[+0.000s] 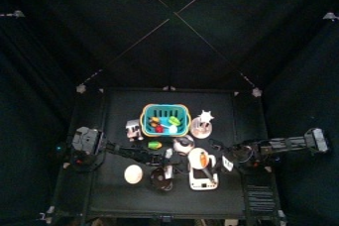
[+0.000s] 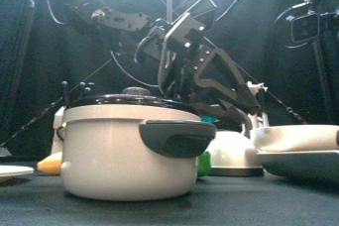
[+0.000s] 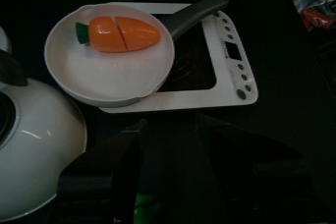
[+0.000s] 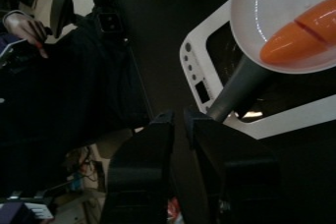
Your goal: Drop oil strainer into basket
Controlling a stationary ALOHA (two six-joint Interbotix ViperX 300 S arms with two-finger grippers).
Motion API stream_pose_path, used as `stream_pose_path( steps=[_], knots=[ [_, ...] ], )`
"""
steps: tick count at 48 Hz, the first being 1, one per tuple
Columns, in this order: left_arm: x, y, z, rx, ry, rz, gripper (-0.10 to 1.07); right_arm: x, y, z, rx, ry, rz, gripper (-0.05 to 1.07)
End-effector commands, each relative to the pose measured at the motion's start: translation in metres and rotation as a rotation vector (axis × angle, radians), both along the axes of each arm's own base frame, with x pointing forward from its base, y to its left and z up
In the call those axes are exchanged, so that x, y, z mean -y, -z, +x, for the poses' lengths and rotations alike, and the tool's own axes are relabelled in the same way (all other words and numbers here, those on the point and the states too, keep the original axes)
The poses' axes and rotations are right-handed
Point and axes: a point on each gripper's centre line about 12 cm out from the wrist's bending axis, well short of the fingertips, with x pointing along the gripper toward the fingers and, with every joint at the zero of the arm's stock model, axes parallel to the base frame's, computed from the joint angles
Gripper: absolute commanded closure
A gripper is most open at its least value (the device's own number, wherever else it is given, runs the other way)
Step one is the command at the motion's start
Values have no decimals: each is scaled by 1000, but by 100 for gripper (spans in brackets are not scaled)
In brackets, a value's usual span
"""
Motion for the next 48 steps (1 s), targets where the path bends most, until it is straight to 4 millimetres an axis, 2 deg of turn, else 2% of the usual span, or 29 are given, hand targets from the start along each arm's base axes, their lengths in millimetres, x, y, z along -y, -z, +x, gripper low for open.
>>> stream_pose_path(
  steps=[1,7,11,22,30,40,48],
  knots=[
    [-7,-19,1,53,-15,-1,15,8,-21,4,-22,7,-117,36],
    [-10,-20,-3,54,-18,2,15,23,-46,-7,-119,122,-215,35],
    [-10,-19,-6,49,-16,6,15,20,-50,-13,-150,183,-204,34],
    [-14,-17,-16,57,-10,28,15,-21,-19,-3,-132,185,-109,32],
    [-17,-22,-21,74,-16,29,15,-42,1,8,-163,201,-157,30],
    [-18,-23,-23,77,-19,28,15,-58,12,16,-178,238,-203,12],
    [-18,-22,-24,75,-20,28,15,-61,25,14,-223,261,-288,0]
  ],
)
